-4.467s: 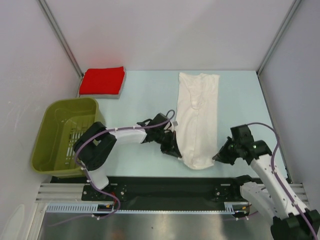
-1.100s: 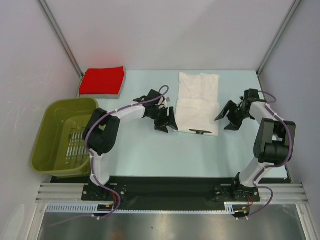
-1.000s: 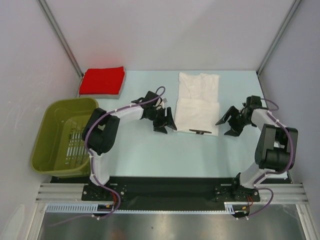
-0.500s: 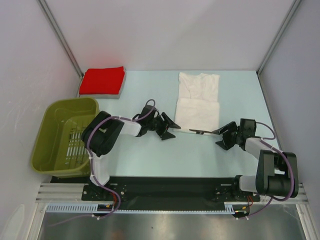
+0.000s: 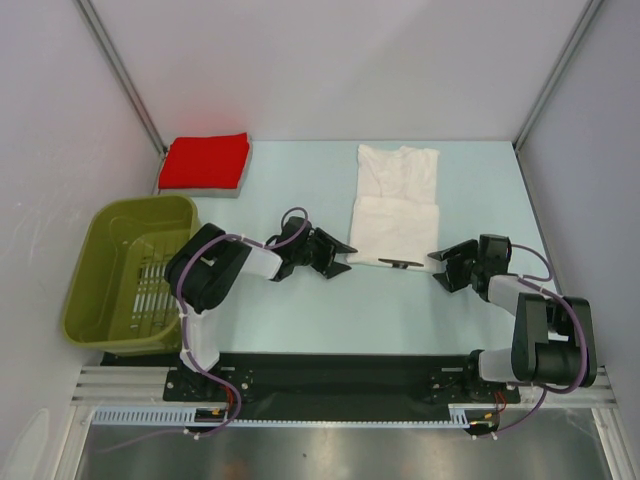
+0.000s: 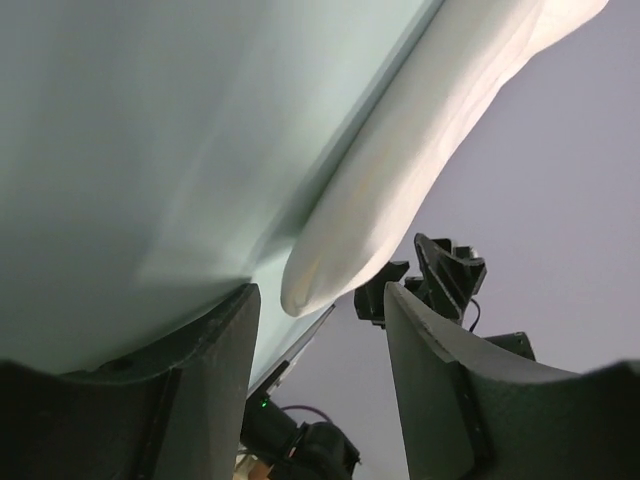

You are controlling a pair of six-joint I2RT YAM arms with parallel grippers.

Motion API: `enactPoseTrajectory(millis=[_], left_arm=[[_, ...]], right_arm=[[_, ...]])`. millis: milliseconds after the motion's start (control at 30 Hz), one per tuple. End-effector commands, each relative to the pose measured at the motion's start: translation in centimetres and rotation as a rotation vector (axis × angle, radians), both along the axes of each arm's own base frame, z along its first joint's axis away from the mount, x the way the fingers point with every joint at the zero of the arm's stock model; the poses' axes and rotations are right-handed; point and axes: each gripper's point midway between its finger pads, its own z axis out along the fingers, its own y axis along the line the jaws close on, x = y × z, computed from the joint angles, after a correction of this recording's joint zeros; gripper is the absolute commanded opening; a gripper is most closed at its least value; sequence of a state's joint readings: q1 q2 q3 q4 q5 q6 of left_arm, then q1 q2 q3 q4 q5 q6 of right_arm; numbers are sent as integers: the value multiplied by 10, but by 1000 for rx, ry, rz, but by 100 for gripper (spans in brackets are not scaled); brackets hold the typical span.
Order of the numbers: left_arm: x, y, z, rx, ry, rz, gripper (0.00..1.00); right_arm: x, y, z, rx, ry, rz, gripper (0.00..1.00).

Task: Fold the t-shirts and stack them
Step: Fold the tshirt

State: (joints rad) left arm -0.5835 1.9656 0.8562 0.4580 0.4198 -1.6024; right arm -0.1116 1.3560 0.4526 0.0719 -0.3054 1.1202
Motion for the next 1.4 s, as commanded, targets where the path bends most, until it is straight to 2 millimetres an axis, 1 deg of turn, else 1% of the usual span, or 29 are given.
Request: enactPoseTrajectory(millis=[0,167,300,367,433,500,533,567,600,633,700,733,800,833,867,900,933,967,1000,1033,1100,1133,1167,1200,1233,1267,1300,1333,1367], left_arm=[[9,7,-12,20,48,98,58],[15,6,-15,50,54,115,54],[15,4,-16,55,57,109,51],[15,3,-18,58,62,110,46],[16,3,-18,56,61,108,39],[16,2,-20,71,62,91,35],[15,1,-20,75,61,80,28],[15,0,-21,82,60,69,26],[16,-1,-21,95,57,55,24],[15,-2,-21,97,57,46,19],[14,-1,-20,102,53,44,13],[13,-1,-20,102,49,41,3],[10,0,-21,113,48,25,0],[8,0,-21,117,47,20,0],[2,1,-24,125,51,6,0],[-3,2,-25,129,55,0,0],[-9,-1,-18,121,50,-10,0],[-18,1,-21,126,64,-16,0],[-23,1,-20,128,63,-23,0],[-31,-2,-14,121,59,-33,0],[-47,4,-16,127,81,-28,0],[-56,4,-17,126,88,-37,0],[-64,9,-15,126,95,-32,0],[-69,11,-14,126,100,-32,0],[-76,11,-12,124,103,-38,0],[-81,12,-5,113,96,-37,0],[-90,18,-8,125,105,-36,0],[-98,18,-7,128,104,-43,0],[-108,25,-12,140,125,-38,0]], right_arm=[[1,-5,-7,-21,13,-51,63],[-4,-4,-11,-27,37,-53,61],[-15,1,-17,-32,64,-42,60],[-15,1,-19,-27,63,-49,59],[-14,1,-21,-21,72,-50,57],[-14,-1,-22,-38,75,-49,53],[-13,-3,-22,-45,79,-52,51],[-14,-5,-23,-50,83,-58,49],[-14,-6,-25,-53,87,-51,39],[-14,-8,-26,-55,89,-51,35],[-15,-10,-28,-65,98,-44,25],[-16,-11,-28,-77,98,-36,16],[-19,-13,-30,-84,112,-22,0],[-17,-15,-28,-90,104,-20,0],[-25,-17,-29,-103,144,-3,0],[-27,-19,-28,-114,158,2,0],[-37,-19,-30,-120,205,13,0],[-33,-20,-22,-136,190,33,0],[-36,-19,-20,-142,202,47,0],[-46,-18,-22,-141,247,61,0],[-49,-16,-17,-143,252,98,0],[-59,-14,-18,-138,290,109,0],[-63,-13,-17,-136,304,122,0],[-63,-14,-10,-151,289,132,0],[-74,-13,-11,-151,329,144,0],[-79,-12,-9,-154,343,154,0],[-83,-12,-6,-166,346,162,0],[-94,-10,-5,-165,384,177,0],[-98,-9,-3,-168,395,182,0]])
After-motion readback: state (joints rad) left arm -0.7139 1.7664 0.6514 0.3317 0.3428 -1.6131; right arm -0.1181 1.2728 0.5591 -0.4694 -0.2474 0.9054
